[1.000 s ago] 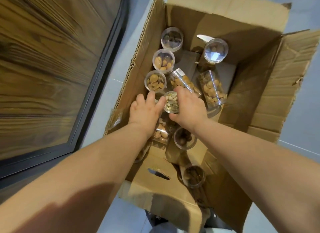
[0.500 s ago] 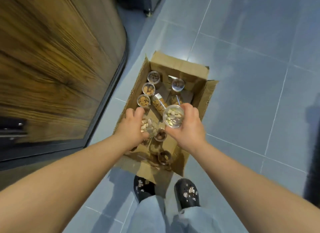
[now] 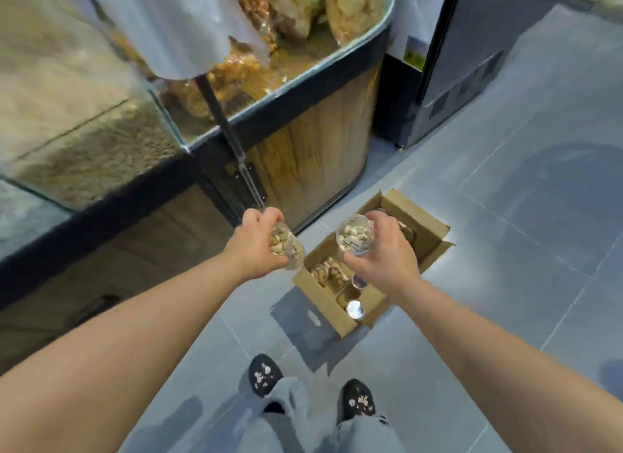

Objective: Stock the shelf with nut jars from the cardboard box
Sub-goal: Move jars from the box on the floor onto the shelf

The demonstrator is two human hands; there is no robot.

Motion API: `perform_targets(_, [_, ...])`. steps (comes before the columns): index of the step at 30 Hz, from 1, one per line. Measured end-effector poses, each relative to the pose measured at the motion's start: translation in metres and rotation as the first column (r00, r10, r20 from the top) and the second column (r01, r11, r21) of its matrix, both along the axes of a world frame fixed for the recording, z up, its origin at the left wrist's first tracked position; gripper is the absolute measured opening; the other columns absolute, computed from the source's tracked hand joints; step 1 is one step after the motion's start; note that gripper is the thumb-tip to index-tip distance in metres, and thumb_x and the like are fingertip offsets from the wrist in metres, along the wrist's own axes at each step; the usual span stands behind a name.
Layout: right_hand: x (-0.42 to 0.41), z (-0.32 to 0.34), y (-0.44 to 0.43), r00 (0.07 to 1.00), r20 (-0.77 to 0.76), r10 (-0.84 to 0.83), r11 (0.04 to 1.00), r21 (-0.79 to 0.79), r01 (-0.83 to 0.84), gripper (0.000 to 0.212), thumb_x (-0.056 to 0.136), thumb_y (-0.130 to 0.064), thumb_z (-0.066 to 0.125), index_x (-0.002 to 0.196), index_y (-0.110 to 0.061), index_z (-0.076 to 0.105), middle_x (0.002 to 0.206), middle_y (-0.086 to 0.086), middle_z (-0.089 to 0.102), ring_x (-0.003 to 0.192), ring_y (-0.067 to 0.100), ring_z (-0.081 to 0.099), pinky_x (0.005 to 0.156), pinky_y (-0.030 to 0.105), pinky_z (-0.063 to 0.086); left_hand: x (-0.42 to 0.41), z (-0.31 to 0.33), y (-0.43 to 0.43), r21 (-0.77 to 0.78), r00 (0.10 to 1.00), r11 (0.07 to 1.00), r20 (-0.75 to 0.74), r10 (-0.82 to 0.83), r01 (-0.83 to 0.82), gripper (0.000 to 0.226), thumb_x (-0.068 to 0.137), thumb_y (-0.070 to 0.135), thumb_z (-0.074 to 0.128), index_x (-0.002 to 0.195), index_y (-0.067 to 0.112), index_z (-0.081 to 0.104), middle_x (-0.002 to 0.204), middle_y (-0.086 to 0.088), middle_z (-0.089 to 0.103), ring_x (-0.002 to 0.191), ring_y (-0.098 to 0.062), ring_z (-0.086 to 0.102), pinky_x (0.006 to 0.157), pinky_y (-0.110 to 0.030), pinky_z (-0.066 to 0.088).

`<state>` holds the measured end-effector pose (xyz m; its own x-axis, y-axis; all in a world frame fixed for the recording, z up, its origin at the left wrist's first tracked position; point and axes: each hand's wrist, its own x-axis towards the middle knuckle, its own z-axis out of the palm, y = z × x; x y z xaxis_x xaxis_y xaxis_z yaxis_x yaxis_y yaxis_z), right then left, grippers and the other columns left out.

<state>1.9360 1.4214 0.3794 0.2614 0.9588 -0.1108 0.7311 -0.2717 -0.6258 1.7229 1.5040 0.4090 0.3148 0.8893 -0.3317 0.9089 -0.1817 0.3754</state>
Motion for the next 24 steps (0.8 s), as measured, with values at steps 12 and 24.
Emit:
perform_targets(12, [-0.237, 0.196, 0.005, 0.926, 0.074, 0.371, 0.905, 0.193, -0.379, 0.073, 0.071, -0.047, 0.074, 0.13, -0.025, 0.036, 0.123, -0.005, 0.046, 0.106, 0.013, 0.052, 0.08, 0.03, 0.051, -0.257, 0.208, -0.081, 0.106, 0.957, 0.958, 0.143, 0.251, -0.267, 0.056, 0.075, 0.027, 0.074, 0.123, 0.032, 0.046, 0.116, -0.002, 0.028, 0.105, -0.021, 0.042, 0.088, -0.027, 0.04])
perform_targets(24, [-0.413, 0.305, 0.054, 0.882, 0.081, 0.465, 0.809, 0.366, -0.46, 0.078, 0.074, -0.05, 0.071, 0.135, -0.019, 0.033, 0.132, 0.004, 0.045, 0.12, 0.024, 0.047, 0.093, 0.036, 0.041, -0.426, 0.32, -0.057, 0.24, 0.886, 0.868, 0.286, 0.365, -0.435, 0.052, 0.07, 0.023, 0.078, 0.112, 0.036, 0.051, 0.122, -0.003, 0.045, 0.082, -0.021, 0.064, 0.056, -0.026, 0.056])
